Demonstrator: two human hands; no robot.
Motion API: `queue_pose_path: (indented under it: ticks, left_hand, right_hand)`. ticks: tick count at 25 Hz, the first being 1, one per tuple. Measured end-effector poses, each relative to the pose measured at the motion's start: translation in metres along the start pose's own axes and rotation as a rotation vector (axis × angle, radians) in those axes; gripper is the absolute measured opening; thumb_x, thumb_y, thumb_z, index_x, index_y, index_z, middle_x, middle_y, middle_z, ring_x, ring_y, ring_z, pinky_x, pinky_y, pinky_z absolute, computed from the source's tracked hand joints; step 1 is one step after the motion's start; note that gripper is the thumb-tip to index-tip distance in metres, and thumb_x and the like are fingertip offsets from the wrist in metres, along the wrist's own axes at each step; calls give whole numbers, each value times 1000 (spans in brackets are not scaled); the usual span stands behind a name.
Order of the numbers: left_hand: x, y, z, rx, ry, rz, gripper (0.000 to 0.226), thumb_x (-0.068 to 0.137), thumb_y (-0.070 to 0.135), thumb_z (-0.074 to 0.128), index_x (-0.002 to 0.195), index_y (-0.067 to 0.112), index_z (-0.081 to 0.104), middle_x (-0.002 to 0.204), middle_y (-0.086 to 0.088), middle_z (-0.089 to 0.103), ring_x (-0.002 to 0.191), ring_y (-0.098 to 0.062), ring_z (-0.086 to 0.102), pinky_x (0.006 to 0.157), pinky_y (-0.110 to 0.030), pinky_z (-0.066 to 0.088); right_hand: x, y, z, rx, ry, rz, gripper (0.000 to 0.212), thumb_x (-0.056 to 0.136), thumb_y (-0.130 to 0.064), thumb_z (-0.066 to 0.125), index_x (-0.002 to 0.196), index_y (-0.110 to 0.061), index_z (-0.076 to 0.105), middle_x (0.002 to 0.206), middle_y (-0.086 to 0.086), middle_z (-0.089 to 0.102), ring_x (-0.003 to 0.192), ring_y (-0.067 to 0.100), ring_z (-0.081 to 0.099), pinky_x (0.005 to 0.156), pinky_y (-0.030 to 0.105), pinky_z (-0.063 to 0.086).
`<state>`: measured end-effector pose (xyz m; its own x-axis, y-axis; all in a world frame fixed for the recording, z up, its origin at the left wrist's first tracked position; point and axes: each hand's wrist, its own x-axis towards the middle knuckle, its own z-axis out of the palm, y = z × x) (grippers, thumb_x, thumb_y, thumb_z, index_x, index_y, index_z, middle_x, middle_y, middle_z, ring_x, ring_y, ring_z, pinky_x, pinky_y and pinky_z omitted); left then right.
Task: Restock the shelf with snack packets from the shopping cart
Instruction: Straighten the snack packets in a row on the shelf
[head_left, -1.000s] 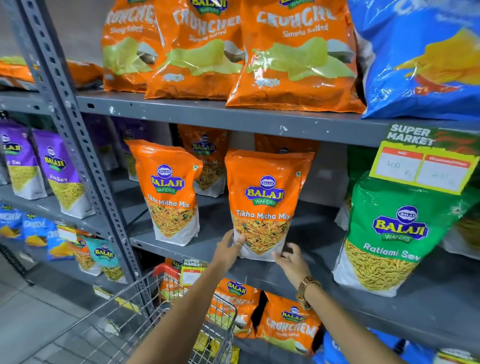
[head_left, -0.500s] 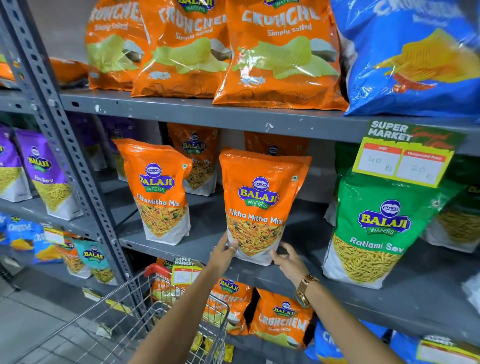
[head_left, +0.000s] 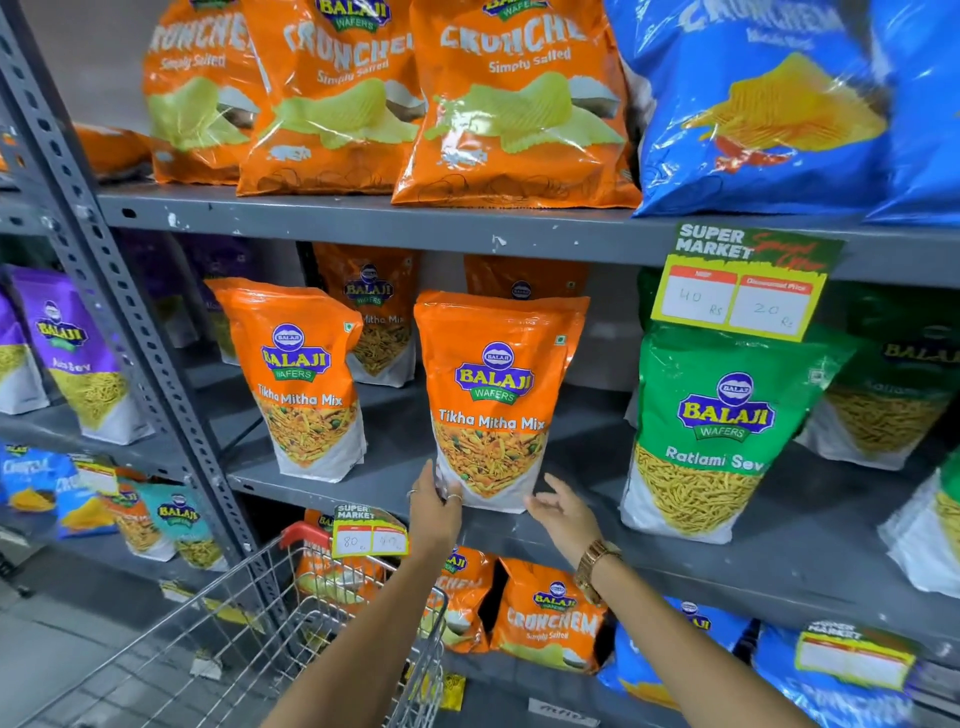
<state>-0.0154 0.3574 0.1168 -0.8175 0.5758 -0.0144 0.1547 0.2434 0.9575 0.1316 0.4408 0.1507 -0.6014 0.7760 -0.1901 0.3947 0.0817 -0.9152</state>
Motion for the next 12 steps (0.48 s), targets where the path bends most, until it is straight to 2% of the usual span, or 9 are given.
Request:
queue_pose_path:
  ticks: [2,3,5,6,8,10,12]
  left_hand:
    - [-15,13,8,74,179,5,32,91,26,49,117,9,48,115,-11,55,98,-24,56,78,-33,46]
    - [-24,19,12,92,232,25,29,90,29,50,111,9,50,109,-11,56,93,-24,56,75,-33,44]
    - [-39,33,23,93,205,103,24,90,32,50,99,10,54,99,-10,60,89,-24,58,74,-35,47]
    - [-44,39,31,100,156,146,24,90,32,50,95,9,56,93,-9,62,85,-24,59,72,-35,47]
    - [-54,52,50,87,31,195,24,90,27,52,94,5,60,82,-6,62,77,-20,57,67,-30,42]
    - [-61,65,72,38,-120,186,24,89,23,55,100,3,61,82,-7,62,76,-19,58,69,-28,41]
    - [-65,72,94,61,-291,111,38,88,27,56,119,5,55,102,-14,65,98,-26,61,79,-29,45]
  right_hand:
    - [-12,6,-10,-12,253,-94,36,86,-23,57,119,-10,54,108,14,67,103,28,62,85,33,47]
    - [-18,8,-17,-14,398,-137,26,85,-20,57,109,-9,60,96,14,69,93,29,64,76,32,48]
    - [-28,11,-37,-4,667,-182,15,85,-17,57,95,-7,62,86,13,67,74,27,59,58,25,41]
    - [-32,15,-50,6,773,-177,12,85,-17,57,92,-7,61,85,13,66,71,27,56,54,22,36]
    - [-36,23,-74,66,906,-161,15,84,-18,59,91,-6,56,87,17,65,74,31,57,57,25,36]
    - [-37,31,-97,132,957,-152,30,80,-19,65,98,-1,50,97,24,61,87,38,59,68,32,38]
    - [-37,39,-117,176,919,-104,53,75,-17,71,114,6,42,118,29,50,106,39,53,80,36,41]
